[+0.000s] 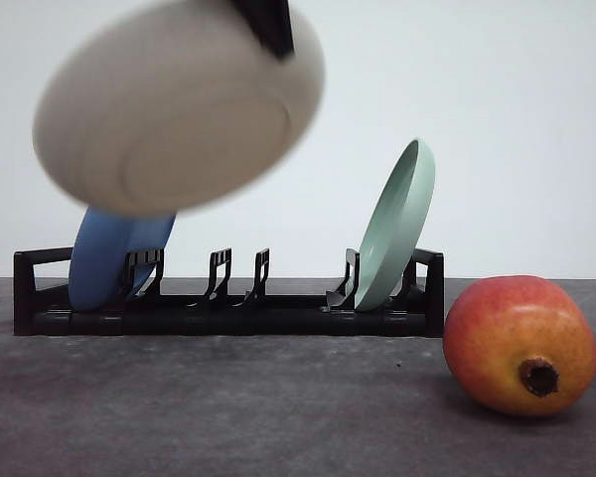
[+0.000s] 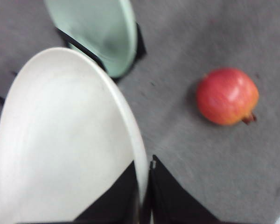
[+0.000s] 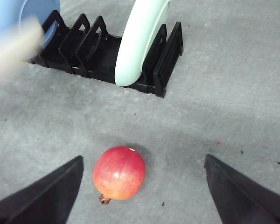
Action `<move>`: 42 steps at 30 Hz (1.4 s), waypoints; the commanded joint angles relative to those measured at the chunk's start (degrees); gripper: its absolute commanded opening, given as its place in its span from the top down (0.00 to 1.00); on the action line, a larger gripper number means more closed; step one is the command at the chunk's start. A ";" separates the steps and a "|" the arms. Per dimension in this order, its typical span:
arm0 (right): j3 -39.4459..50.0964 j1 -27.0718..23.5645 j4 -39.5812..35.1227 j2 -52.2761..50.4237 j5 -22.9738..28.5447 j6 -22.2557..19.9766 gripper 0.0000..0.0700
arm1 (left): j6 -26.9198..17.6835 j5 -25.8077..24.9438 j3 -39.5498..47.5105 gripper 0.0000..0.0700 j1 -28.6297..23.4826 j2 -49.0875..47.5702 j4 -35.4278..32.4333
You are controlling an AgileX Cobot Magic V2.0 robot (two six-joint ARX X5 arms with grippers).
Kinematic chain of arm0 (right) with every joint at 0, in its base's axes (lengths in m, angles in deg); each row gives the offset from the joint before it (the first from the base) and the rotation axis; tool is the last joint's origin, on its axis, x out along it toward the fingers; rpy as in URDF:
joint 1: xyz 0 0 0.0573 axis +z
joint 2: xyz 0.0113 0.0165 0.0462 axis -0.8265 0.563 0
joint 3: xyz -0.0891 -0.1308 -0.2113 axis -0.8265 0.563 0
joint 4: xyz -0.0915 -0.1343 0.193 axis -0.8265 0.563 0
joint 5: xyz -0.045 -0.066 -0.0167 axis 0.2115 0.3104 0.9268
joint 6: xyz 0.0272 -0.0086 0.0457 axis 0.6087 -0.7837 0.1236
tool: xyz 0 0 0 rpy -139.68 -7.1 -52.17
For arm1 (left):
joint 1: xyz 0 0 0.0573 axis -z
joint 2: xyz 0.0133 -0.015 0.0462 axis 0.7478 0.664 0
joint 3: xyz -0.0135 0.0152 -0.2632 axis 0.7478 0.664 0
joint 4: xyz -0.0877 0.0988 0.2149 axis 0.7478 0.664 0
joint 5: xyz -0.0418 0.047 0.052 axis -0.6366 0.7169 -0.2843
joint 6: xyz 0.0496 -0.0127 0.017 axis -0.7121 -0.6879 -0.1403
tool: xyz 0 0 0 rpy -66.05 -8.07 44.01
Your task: Place pomegranate in white plate
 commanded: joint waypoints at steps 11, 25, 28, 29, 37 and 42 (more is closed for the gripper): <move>-1.14 0.15 -0.24 0.37 -0.20 0.62 0.25 | -0.65 3.67 14.56 0.99 6.07 4.02 -12.82; -1.14 0.15 0.24 0.37 -0.20 0.62 0.25 | 2.66 4.51 15.35 0.99 10.82 16.10 -17.59; -1.14 0.15 0.28 0.37 -0.20 0.62 0.25 | 4.97 4.48 15.35 0.92 11.49 16.39 -17.55; -1.14 0.15 0.27 0.39 -0.20 0.62 0.25 | 5.65 4.48 15.35 0.87 11.67 16.37 -17.55; -1.14 0.16 0.59 0.37 -0.22 0.64 0.25 | 7.61 4.43 15.33 0.55 12.09 16.25 -16.80; -1.14 0.66 1.01 0.43 -0.49 1.00 0.25 | 7.61 4.52 14.14 0.55 11.97 13.42 -15.68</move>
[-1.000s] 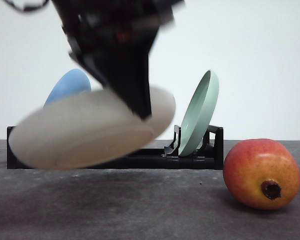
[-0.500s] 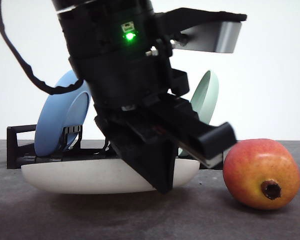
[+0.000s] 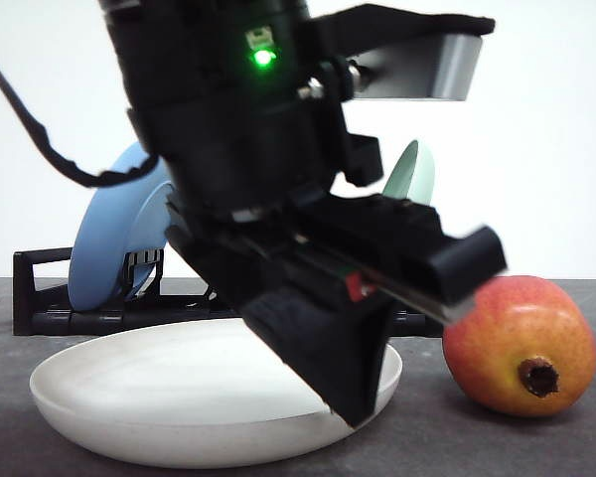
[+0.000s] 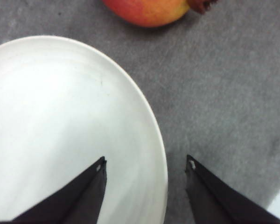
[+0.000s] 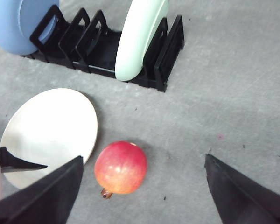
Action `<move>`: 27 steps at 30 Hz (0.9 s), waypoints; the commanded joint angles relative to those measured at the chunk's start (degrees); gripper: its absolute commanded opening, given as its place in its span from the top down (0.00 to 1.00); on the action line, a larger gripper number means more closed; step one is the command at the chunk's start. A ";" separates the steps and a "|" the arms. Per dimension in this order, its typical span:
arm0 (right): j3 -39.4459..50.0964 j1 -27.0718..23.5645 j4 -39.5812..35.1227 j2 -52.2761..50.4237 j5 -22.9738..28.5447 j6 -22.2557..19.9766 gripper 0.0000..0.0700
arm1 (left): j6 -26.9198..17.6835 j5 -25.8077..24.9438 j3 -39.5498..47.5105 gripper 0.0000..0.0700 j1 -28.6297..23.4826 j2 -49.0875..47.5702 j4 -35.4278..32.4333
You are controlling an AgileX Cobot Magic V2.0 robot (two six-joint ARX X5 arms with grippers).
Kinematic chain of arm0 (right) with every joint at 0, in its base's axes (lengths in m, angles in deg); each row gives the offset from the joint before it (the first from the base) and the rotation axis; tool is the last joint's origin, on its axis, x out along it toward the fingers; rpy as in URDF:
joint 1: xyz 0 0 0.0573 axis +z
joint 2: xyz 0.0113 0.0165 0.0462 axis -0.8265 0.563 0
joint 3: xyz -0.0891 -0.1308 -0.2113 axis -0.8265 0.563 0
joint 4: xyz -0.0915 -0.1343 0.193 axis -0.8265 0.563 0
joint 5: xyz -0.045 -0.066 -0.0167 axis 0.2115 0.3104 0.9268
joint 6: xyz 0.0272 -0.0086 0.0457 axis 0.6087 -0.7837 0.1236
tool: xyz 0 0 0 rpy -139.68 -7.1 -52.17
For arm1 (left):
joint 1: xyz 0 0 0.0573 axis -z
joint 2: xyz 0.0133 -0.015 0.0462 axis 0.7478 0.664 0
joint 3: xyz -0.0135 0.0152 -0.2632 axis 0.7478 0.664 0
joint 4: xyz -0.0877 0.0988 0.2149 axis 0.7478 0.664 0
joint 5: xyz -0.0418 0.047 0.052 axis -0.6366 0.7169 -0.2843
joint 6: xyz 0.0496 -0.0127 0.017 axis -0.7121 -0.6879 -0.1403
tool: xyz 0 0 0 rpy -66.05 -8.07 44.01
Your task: Place pomegranate in white plate
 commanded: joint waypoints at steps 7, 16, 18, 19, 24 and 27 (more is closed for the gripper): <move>-1.14 2.46 0.82 1.79 -0.72 4.28 0.24 | 1.02 0.11 -7.04 0.55 -0.58 -10.48 3.38; -1.11 6.32 3.35 8.70 -1.39 8.71 0.21 | 1.80 0.16 -13.88 0.55 -2.72 -23.88 6.61; -1.06 7.22 3.33 10.99 -1.37 9.66 0.20 | 1.74 0.28 -13.92 0.55 -3.17 -26.36 6.71; -0.94 7.68 3.27 12.20 -1.29 10.10 0.20 | 1.75 0.36 -13.92 0.55 -3.45 -27.56 7.01; 0.89 10.05 1.69 17.11 0.15 13.40 0.19 | 1.72 0.45 -13.92 0.55 -4.31 -31.63 8.84; 3.57 12.08 -1.23 19.13 0.52 16.38 0.17 | 1.70 0.55 -13.92 0.55 -4.61 -33.01 9.33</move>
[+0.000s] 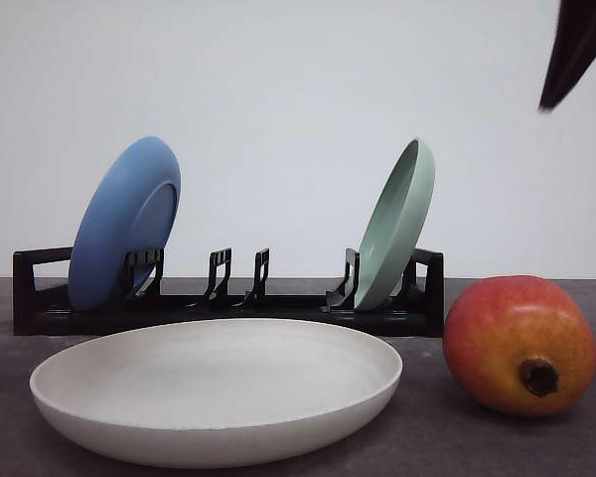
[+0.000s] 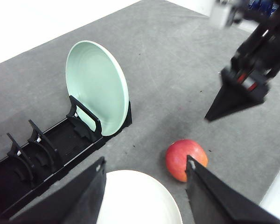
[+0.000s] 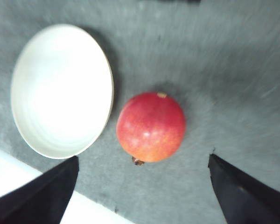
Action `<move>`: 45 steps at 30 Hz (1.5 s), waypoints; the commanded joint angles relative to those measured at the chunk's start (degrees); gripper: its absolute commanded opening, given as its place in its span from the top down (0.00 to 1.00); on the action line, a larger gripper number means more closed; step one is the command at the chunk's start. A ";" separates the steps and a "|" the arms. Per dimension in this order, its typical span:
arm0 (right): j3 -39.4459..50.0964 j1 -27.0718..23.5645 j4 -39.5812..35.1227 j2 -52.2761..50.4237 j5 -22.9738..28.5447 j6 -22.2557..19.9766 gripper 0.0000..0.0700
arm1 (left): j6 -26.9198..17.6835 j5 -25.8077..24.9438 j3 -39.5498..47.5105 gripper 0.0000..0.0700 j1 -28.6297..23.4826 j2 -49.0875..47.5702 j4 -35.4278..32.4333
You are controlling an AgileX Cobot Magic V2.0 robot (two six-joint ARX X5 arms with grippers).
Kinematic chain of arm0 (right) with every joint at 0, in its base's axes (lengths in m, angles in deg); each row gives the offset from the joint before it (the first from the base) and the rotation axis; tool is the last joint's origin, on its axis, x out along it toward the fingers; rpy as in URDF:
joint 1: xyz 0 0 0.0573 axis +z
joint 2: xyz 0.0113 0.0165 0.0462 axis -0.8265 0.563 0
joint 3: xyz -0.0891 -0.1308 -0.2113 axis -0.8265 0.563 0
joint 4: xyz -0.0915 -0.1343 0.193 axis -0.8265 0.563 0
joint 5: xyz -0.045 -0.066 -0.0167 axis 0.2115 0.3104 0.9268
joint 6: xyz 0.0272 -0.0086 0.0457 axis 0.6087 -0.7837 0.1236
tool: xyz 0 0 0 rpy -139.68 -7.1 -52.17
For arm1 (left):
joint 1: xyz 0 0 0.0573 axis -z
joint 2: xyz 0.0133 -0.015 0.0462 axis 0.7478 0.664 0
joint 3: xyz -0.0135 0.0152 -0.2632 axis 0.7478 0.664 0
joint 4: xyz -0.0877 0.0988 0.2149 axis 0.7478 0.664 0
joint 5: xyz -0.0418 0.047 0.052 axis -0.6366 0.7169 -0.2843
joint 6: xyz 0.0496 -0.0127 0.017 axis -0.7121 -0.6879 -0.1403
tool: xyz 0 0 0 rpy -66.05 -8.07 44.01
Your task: Place pomegranate in white plate
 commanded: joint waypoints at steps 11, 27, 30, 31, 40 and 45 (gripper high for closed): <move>7.36 8.56 -12.15 2.74 9.19 15.35 0.11 | -0.68 0.31 -0.98 0.55 0.55 -0.48 -0.36; 7.42 16.15 -18.17 11.88 14.08 25.87 0.09 | -0.68 0.31 -0.98 0.55 0.55 -0.48 -0.35; 7.40 16.87 -18.15 14.00 15.21 26.50 0.09 | -0.68 0.31 -0.98 0.55 0.55 -0.48 -0.35; 7.40 17.06 -18.06 14.66 15.71 26.76 0.09 | -0.69 0.31 -0.98 0.55 0.55 -0.48 -0.35; 7.40 19.02 -18.42 19.45 17.80 27.39 0.09 | -1.03 0.31 -0.98 0.55 0.55 -0.48 -0.33; 7.40 19.72 -18.47 20.30 17.81 27.37 0.23 | -1.14 0.31 -0.98 0.55 0.55 -0.48 -0.33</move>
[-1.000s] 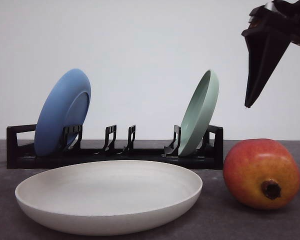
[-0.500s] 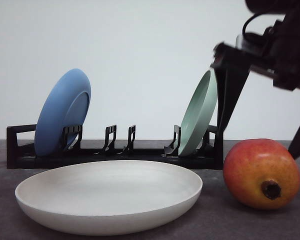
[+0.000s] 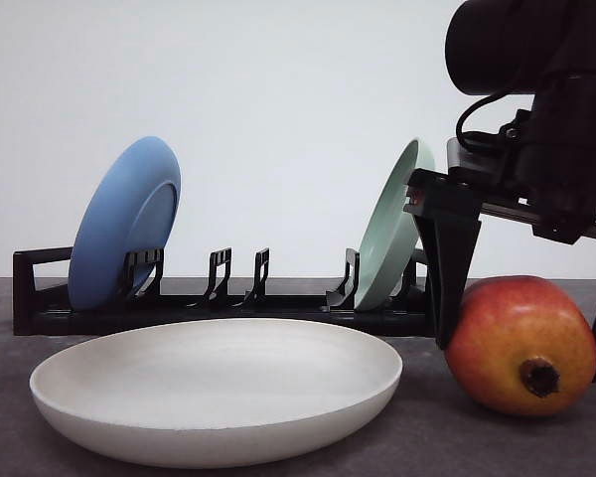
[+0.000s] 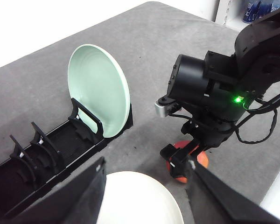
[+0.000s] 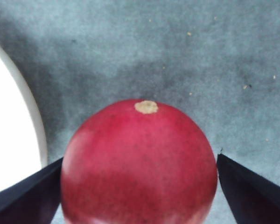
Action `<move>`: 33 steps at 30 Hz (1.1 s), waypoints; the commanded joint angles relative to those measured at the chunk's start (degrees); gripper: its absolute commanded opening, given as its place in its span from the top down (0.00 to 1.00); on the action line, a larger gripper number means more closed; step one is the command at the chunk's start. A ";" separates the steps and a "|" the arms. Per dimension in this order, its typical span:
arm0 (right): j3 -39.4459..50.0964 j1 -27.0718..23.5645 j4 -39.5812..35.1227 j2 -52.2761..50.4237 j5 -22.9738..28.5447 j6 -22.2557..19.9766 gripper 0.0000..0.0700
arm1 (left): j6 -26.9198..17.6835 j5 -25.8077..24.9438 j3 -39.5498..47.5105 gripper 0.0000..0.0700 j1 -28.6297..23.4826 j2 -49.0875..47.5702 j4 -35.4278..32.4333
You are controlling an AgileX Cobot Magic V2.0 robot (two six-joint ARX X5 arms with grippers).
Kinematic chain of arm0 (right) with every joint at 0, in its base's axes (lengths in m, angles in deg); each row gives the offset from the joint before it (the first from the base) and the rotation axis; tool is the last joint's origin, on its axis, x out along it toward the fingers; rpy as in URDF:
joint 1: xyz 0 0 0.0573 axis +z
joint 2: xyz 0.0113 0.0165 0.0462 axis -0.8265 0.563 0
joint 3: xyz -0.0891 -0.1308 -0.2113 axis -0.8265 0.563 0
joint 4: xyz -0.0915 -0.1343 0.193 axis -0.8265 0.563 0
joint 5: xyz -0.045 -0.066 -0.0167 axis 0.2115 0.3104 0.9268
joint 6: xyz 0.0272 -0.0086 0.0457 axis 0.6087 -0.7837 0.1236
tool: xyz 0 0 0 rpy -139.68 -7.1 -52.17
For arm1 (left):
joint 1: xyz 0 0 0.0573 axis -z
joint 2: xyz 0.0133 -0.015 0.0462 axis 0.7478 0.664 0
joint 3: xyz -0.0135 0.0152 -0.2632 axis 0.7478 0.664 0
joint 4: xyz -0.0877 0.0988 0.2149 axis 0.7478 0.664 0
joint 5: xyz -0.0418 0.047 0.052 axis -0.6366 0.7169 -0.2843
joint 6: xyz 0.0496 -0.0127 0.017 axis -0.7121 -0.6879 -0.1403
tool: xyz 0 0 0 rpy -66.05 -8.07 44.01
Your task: Place pomegranate in white plate
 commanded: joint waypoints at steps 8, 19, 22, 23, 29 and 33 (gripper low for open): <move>-0.39 0.83 -0.37 0.02 0.34 -0.01 0.43 | -0.55 0.31 -0.98 0.55 0.59 0.42 0.45; -7.77 2.02 -0.68 -6.49 1.89 -6.41 0.43 | -0.30 0.31 -0.98 0.55 0.59 0.31 1.97; -9.26 3.47 -3.31 -6.41 0.33 -7.84 0.43 | -0.18 0.31 -0.98 0.55 0.59 0.31 1.97; -9.31 4.09 -5.05 -6.29 -0.62 -8.07 0.43 | -0.04 0.31 -0.98 0.55 0.59 0.31 1.97; -9.31 8.20 -12.31 -3.67 -2.98 -8.17 0.43 | 0.04 0.31 -0.98 0.55 0.59 0.31 1.97; -9.31 11.22 -16.58 0.56 -4.30 -8.37 0.43 | 0.13 0.31 -0.98 0.55 0.59 0.31 1.99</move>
